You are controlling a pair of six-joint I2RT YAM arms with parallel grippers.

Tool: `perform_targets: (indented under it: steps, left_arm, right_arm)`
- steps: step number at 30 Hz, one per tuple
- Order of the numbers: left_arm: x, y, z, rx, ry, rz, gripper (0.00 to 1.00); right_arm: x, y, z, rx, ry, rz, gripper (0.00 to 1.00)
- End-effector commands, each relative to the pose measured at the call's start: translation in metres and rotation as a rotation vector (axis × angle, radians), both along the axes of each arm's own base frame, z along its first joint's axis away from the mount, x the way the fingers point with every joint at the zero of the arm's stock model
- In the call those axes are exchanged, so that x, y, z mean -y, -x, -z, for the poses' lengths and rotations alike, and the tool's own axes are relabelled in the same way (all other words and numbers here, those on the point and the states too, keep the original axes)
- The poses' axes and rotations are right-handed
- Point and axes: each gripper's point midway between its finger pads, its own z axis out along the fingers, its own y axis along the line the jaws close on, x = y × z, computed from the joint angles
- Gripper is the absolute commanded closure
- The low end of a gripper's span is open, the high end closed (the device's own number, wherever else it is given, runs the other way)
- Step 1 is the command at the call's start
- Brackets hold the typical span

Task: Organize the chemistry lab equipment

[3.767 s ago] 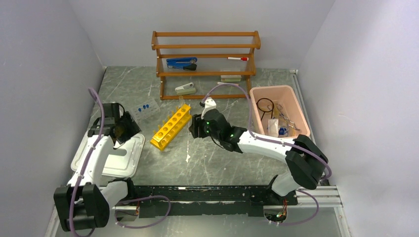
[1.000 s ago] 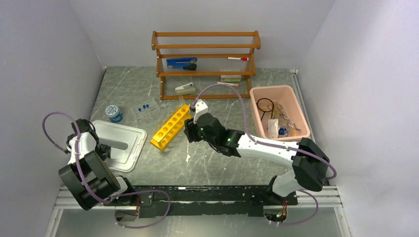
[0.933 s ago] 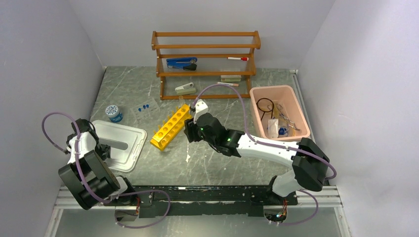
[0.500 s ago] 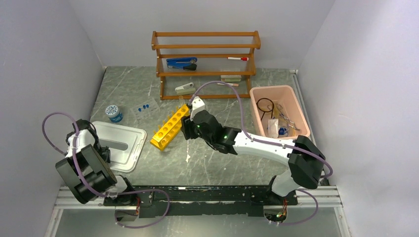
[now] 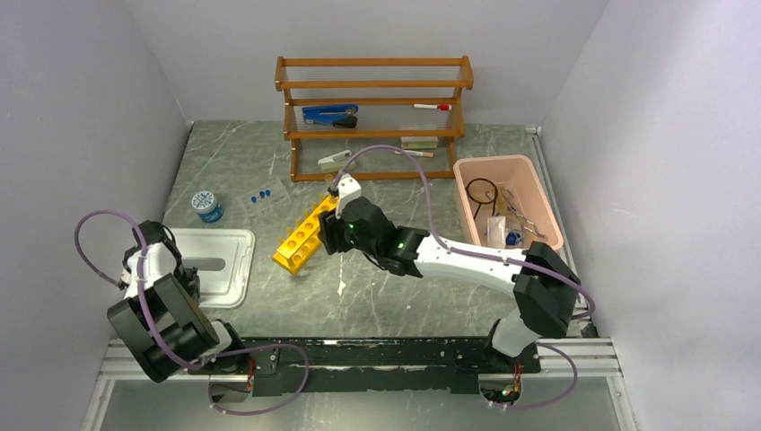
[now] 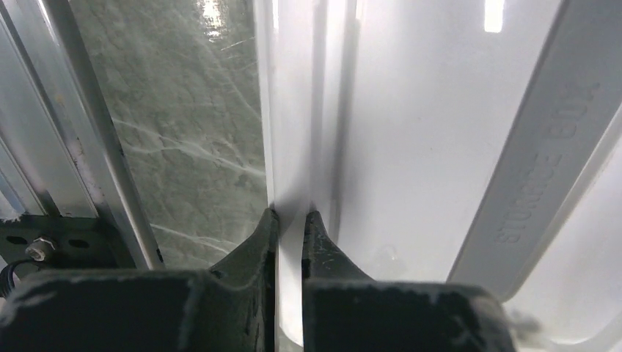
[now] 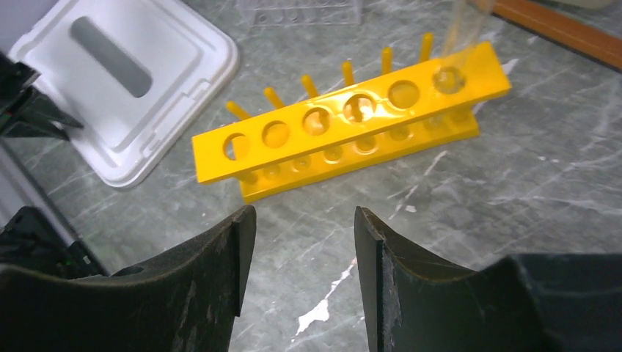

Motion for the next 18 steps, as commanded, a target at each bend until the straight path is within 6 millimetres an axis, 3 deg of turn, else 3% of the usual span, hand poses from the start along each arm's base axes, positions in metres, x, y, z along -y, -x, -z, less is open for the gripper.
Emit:
perform_targets:
  steps: [1,9,18]
  left_arm:
    - [0.011,0.004,0.000,0.033,0.037,-0.006,0.95]
    - [0.018,-0.004,-0.031,0.104,0.046,0.055,0.95]
    - [0.037,-0.001,-0.046,0.146,0.109,0.090,0.95]
  right_arm:
    - [-0.029,0.019,-0.015,-0.070,-0.063,-0.085,0.44]
    - [-0.065,0.051,-0.026,-0.206,-0.088,-0.114,0.43]
    - [-0.095,0.062,-0.017,-0.421,-0.088,-0.055,0.38]
